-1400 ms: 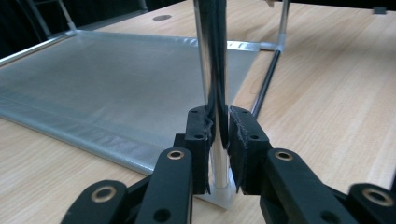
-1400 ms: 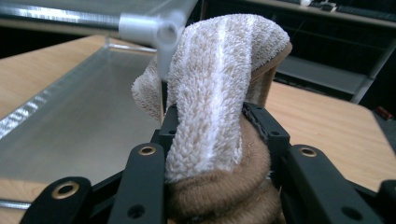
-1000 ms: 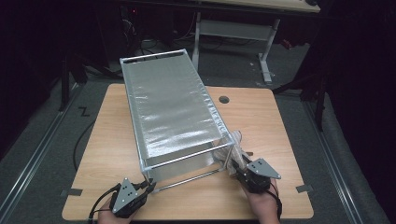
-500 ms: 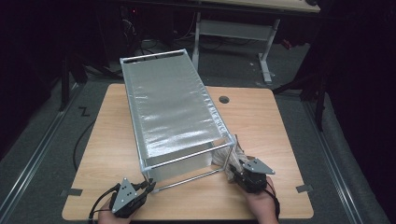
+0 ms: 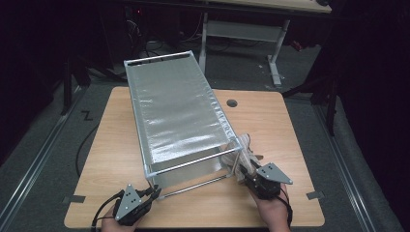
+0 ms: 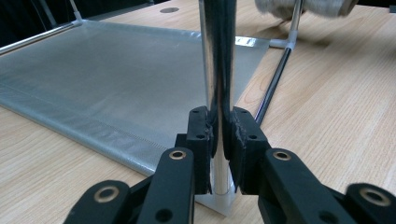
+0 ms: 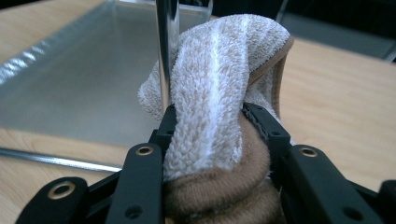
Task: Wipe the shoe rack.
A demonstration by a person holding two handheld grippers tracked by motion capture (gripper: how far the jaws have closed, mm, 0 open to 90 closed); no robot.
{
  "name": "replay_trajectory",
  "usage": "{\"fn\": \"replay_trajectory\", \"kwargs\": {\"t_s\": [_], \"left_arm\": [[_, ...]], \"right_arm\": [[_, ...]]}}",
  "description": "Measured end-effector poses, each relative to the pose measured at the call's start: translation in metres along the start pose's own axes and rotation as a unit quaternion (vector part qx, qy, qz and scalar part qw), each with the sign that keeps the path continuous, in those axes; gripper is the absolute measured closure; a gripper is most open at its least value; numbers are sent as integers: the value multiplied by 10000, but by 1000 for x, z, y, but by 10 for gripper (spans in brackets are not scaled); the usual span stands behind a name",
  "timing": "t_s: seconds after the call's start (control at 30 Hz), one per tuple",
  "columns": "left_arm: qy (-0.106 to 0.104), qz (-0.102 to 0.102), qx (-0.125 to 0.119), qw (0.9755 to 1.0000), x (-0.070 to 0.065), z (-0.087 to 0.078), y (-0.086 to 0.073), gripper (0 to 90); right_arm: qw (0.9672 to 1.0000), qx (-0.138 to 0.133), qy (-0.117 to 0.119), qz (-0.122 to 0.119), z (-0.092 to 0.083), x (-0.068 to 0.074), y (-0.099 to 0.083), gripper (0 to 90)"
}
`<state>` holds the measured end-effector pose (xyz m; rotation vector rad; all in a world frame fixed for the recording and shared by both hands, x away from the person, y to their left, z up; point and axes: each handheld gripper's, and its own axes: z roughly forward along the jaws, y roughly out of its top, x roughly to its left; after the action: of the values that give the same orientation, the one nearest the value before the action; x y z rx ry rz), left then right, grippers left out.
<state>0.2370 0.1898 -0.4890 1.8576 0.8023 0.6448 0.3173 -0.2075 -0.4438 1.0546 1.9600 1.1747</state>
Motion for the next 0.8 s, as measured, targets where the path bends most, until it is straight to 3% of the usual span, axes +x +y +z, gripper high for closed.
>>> {"fn": "replay_trajectory", "kwargs": {"t_s": [0.27, 0.37, 0.5, 0.8], "left_arm": [[13, 19, 3, 10000, 0, 0, 0, 790], [10, 16, 3, 10000, 0, 0, 0, 790], [4, 22, 2, 10000, 0, 0, 0, 790], [-2, 30, -1, 10000, -1, 0, 0, 791]], "right_arm": [[9972, -733, -108, 29, -26, -2, 24, 621], [9959, -893, -126, 50, -34, -4, 30, 621], [9963, -846, -108, 41, -32, -4, 28, 622], [9994, -345, -30, -78, -14, -1, 9, 622]]}}
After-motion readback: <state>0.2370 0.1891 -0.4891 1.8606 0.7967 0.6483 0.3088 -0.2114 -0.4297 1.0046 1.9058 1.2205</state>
